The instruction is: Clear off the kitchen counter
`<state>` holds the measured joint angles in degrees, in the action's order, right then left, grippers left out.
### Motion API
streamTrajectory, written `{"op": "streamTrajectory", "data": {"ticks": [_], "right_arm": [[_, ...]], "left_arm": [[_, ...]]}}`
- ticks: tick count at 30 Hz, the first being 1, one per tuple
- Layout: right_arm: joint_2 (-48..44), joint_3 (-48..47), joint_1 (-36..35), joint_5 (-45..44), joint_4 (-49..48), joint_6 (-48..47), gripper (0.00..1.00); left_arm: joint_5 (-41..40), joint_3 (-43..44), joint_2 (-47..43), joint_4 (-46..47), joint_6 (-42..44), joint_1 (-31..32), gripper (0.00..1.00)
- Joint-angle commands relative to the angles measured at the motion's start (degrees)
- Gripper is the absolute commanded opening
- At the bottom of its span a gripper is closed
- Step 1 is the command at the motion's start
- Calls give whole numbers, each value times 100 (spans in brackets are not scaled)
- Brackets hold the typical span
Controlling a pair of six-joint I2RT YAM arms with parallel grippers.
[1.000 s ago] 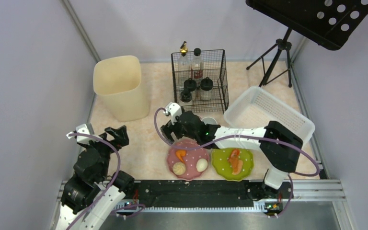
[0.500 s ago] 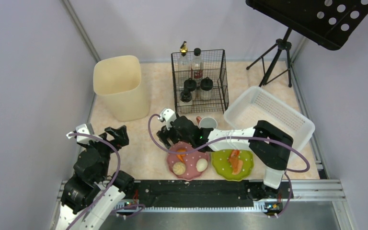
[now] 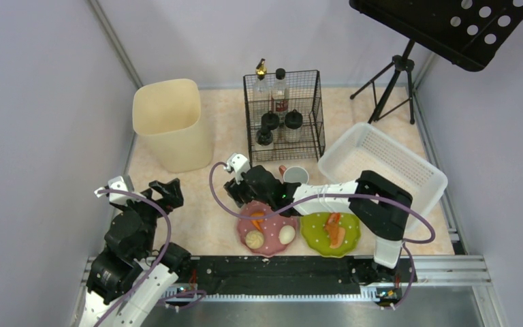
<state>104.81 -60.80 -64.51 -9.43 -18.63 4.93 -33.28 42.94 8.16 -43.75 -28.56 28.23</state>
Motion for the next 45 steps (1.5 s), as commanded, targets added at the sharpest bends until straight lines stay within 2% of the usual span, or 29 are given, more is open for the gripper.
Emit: {"op": "streamTrajectory", "data": {"ticks": [1,6,15,21,27,37,45], "right_arm": [[16,-211,-89,-147,-416,-105,59],[11,-223,-96,-236,-473,-160,50],[-76,-245,-106,-227,-376,-159,20],[-330,-233,-154,-165,-448,-62,17],[-971,-162,-160,-146,-444,-1,16],[-2306,-5,-101,-969,188,-437,14],[-3240,108,916,-1028,909,-204,14]], "left_arm": [[62,-3,80,216,52,-20,97],[76,-5,105,221,61,-16,97],[76,-4,117,213,61,-12,97],[67,-5,117,216,61,-17,97],[57,-3,114,208,61,-20,97],[50,0,86,205,53,-13,97],[67,-3,92,209,52,-15,97]]}}
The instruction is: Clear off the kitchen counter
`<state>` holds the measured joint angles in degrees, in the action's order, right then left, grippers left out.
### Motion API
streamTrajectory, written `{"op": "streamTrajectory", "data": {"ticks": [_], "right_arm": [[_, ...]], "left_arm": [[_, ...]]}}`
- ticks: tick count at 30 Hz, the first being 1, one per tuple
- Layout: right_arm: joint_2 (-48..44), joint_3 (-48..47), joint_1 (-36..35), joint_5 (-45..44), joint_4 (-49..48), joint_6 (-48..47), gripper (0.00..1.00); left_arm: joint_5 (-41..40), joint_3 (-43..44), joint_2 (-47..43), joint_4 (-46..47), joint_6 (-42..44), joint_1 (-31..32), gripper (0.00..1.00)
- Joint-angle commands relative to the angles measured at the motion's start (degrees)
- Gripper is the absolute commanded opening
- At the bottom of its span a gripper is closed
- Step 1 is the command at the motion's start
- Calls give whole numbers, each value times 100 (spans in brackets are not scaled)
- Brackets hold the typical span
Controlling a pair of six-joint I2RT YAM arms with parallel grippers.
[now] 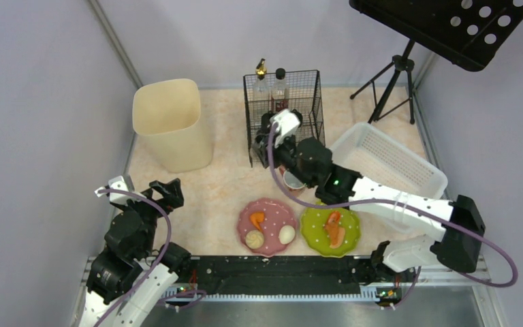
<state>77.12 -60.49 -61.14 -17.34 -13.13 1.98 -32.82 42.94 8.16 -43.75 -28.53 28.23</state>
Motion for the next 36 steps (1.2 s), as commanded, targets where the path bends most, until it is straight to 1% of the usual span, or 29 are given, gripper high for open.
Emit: {"op": "streamTrajectory", "data": {"ticks": [1,7,15,25,36], "right_arm": [[-530,102,722,-218,423,128,13],[-617,176,1437,68,585,267,13],[-151,202,2007,283,355,382,13],[746,137,2235,417,-178,399,13],[1553,-124,2260,440,-396,434,12]], "left_arm": [[21,-4,90,210,50,-13,97],[21,-3,97,207,50,-13,97],[21,-5,102,211,49,-15,97],[47,2,112,209,50,-26,97],[69,-11,111,226,67,-19,97]]}}
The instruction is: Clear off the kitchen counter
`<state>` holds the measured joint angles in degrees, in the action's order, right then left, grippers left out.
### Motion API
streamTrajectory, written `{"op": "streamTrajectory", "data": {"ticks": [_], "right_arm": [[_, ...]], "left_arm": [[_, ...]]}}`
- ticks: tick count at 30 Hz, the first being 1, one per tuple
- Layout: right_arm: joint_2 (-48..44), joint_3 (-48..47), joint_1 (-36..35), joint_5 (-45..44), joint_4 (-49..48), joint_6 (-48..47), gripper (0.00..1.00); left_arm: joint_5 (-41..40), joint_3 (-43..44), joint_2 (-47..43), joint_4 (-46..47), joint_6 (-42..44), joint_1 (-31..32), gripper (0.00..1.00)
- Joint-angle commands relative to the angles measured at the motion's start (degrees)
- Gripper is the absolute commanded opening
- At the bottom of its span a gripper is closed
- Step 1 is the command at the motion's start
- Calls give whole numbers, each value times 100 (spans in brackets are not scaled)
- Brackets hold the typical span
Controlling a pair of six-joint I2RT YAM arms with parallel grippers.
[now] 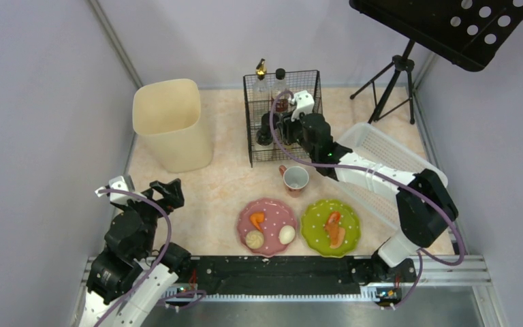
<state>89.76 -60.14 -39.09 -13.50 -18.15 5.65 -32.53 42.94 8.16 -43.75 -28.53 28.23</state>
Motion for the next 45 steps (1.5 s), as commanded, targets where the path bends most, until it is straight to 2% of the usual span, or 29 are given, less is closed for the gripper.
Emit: {"op": "streamTrajectory", "data": {"ticks": [1,9,18,26,35,45], "right_arm": [[304,-177,59,35,78,58,12],[125,-274,55,-102,33,-31,11],[157,-5,60,-208,-682,-62,10],[121,57,59,-250,-934,-37,10],[154,966,60,-119,-1856,349,9],[366,1549,52,-74,-2602,683,8]], "left_arm": [[44,-10,122,226,67,-13,97],[54,-4,137,244,85,-13,97],[48,-11,120,235,89,-21,97],[25,-6,125,234,85,-15,97],[30,-10,144,235,76,-15,97],[19,-1,154,235,76,-18,97]]}}
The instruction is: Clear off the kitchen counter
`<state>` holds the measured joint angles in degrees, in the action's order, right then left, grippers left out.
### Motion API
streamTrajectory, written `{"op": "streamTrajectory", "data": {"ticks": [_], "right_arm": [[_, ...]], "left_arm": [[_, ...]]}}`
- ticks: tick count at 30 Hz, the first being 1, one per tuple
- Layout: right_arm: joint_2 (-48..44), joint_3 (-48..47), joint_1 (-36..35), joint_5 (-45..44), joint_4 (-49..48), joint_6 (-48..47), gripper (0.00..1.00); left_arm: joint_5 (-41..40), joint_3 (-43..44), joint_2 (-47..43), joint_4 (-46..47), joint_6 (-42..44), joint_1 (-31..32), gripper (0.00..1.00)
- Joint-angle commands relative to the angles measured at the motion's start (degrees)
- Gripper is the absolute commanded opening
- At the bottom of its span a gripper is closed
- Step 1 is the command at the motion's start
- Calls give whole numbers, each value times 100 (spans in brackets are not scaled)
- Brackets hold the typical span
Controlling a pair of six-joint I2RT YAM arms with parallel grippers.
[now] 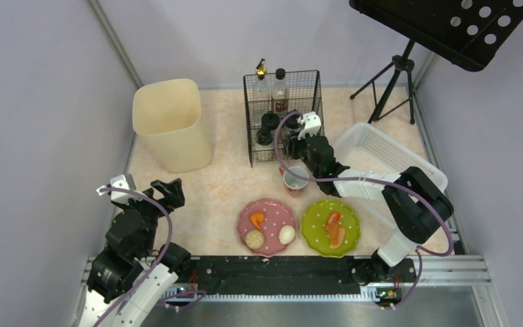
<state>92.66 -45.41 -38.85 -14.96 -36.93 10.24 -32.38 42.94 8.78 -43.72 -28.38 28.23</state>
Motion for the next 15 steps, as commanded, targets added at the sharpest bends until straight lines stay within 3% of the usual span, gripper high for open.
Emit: {"op": "streamTrajectory", "data": {"ticks": [1,7,15], "right_arm": [[93,96,22,71,-791,235,8],[316,-19,-152,-25,-873,97,16],[426,-236,-354,-396,-613,-113,53]], "left_arm": [[4,2,94,224,61,-24,97],[-5,-4,94,224,62,-15,97],[12,0,98,230,63,-23,97]]}}
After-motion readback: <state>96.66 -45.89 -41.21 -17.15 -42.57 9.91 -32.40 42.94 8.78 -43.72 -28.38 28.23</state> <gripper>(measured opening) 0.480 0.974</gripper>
